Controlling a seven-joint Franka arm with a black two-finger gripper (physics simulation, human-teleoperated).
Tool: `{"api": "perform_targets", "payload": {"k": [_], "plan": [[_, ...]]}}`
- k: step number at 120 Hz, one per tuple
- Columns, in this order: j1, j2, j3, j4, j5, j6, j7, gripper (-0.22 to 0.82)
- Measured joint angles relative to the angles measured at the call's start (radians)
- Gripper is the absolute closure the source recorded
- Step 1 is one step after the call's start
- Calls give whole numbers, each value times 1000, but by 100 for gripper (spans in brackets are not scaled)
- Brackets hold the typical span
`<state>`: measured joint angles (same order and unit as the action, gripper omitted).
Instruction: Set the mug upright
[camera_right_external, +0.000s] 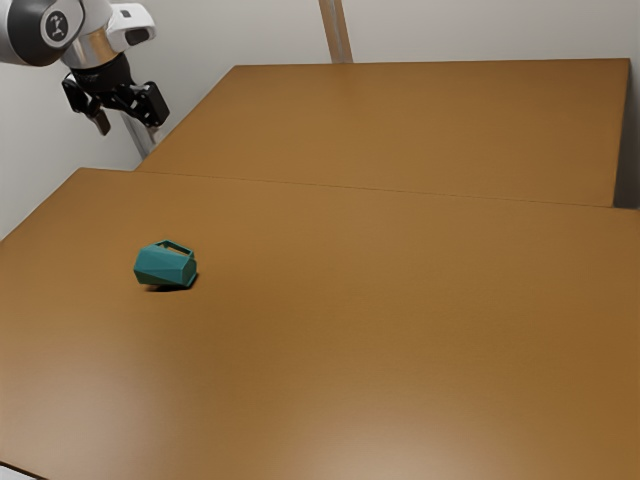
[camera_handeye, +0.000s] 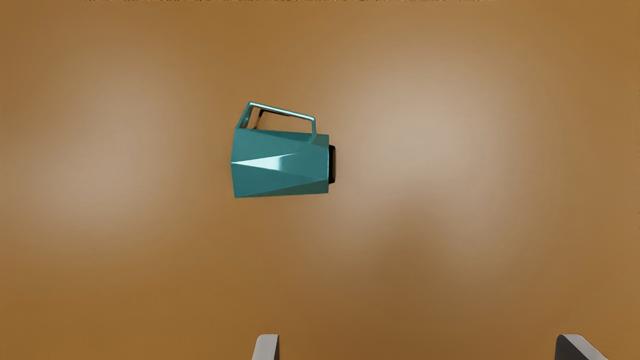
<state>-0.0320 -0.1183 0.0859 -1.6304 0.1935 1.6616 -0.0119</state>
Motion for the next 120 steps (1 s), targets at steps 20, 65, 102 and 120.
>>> {"api": "perform_targets", "payload": {"k": [20,65,102,120], "plan": [[1,7,1,-4,0,11,20,0],[112,162,11,-6,-139,34,52,0],[341,287,11,-16,-300,21,85,0],[386,365,14,12,-362,14,119,0]]}}
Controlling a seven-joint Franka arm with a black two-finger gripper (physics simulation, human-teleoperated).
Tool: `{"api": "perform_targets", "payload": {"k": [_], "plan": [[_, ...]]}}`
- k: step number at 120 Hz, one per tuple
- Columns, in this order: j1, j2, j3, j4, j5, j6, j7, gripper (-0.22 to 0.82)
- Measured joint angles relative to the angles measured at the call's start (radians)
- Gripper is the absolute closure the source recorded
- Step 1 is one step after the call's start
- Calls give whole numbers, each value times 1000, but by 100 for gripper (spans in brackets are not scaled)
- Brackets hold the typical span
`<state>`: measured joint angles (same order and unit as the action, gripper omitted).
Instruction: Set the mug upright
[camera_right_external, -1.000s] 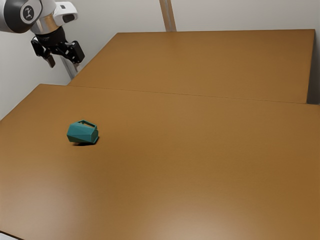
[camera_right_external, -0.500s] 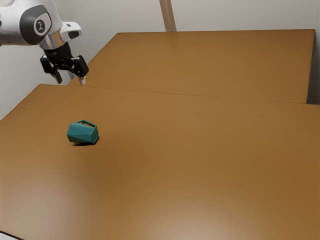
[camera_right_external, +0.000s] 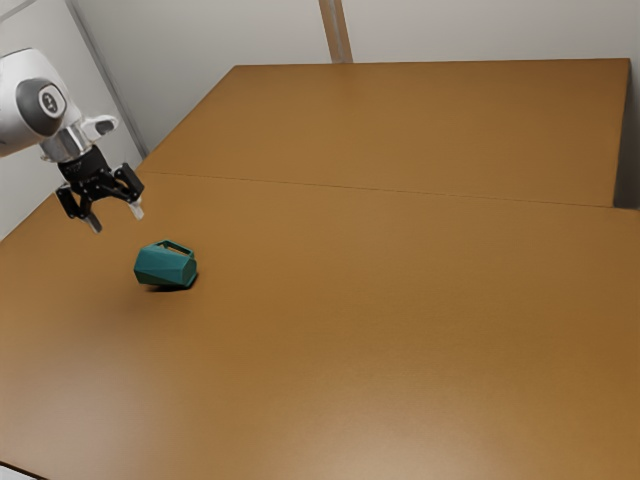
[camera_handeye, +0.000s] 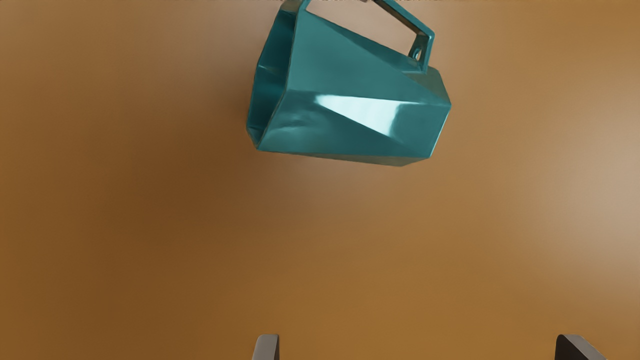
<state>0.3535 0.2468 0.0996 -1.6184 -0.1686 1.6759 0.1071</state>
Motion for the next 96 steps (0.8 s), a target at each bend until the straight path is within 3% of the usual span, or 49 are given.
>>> {"api": "perform_targets", "payload": {"k": [67,96], "plan": [[121,335,-2,274,-165,-3,180,0],[121,389,-8,308,-246,2,238,0]]}}
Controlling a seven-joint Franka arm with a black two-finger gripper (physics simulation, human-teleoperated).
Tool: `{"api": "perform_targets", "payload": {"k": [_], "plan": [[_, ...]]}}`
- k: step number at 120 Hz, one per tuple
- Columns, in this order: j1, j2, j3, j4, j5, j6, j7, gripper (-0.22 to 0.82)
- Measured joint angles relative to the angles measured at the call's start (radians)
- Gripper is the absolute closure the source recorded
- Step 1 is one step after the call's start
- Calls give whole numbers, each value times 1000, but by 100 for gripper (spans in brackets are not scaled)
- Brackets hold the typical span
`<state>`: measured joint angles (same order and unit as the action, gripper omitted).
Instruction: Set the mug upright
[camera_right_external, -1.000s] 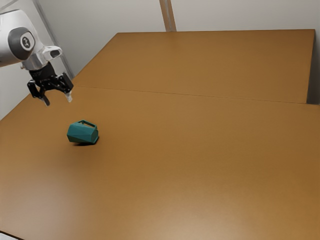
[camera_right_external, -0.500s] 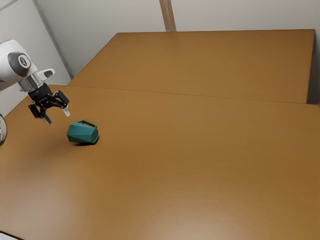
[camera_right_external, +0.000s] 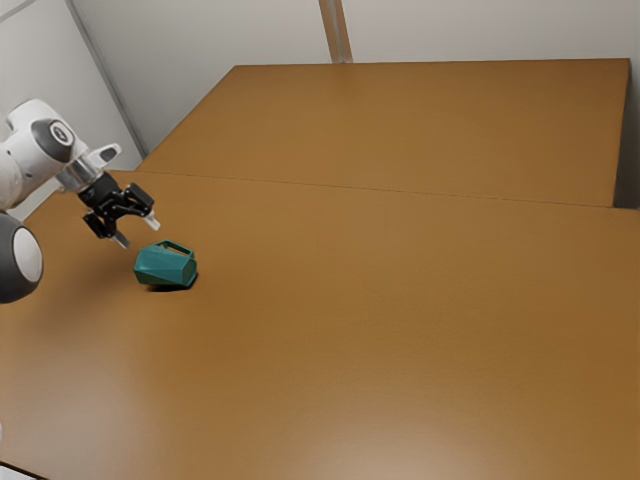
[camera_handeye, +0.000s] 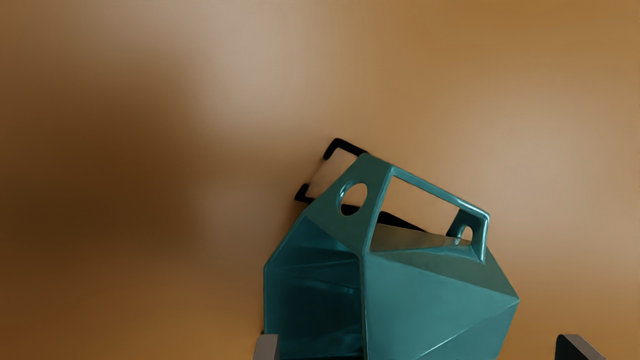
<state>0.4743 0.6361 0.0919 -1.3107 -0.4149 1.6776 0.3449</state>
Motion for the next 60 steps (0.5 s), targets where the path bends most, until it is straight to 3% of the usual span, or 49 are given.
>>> {"api": "perform_targets", "payload": {"k": [60], "plan": [[6,45,3,-30,-104,2,65,0]]}}
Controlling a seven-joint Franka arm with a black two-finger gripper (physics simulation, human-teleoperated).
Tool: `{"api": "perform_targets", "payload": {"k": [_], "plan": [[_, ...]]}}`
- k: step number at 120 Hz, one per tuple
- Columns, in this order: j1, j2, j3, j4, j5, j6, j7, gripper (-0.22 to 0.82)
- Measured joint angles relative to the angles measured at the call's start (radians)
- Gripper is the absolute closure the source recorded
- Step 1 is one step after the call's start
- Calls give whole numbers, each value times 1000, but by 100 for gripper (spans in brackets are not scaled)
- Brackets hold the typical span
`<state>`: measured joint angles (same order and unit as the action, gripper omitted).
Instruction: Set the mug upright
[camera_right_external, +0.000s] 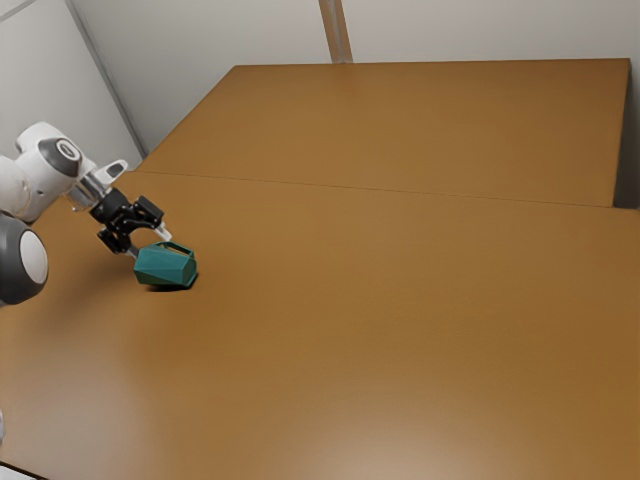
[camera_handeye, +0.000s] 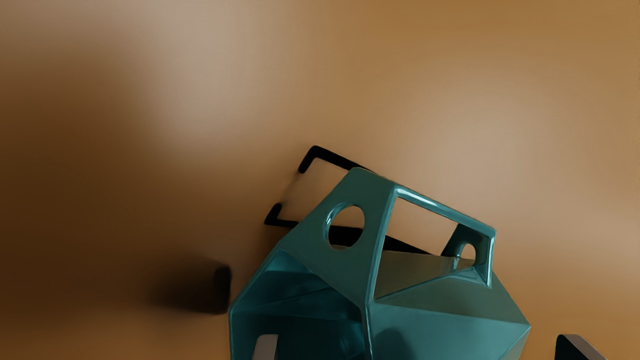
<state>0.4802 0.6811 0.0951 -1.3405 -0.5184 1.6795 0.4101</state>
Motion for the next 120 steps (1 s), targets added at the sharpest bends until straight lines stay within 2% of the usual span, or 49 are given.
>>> {"api": "perform_targets", "payload": {"k": [14,22,44,57,89,120], "plan": [[0,1,0,-13,-32,-1,8,0],[0,1,0,-17,-46,-4,12,7],[0,1,0,-31,-71,-8,19,43],[0,-2,0,-30,-74,-8,21,56],[0,-24,-20,-18,-74,-8,16,72],[-22,-84,-47,-32,-17,-12,-6,78]]}}
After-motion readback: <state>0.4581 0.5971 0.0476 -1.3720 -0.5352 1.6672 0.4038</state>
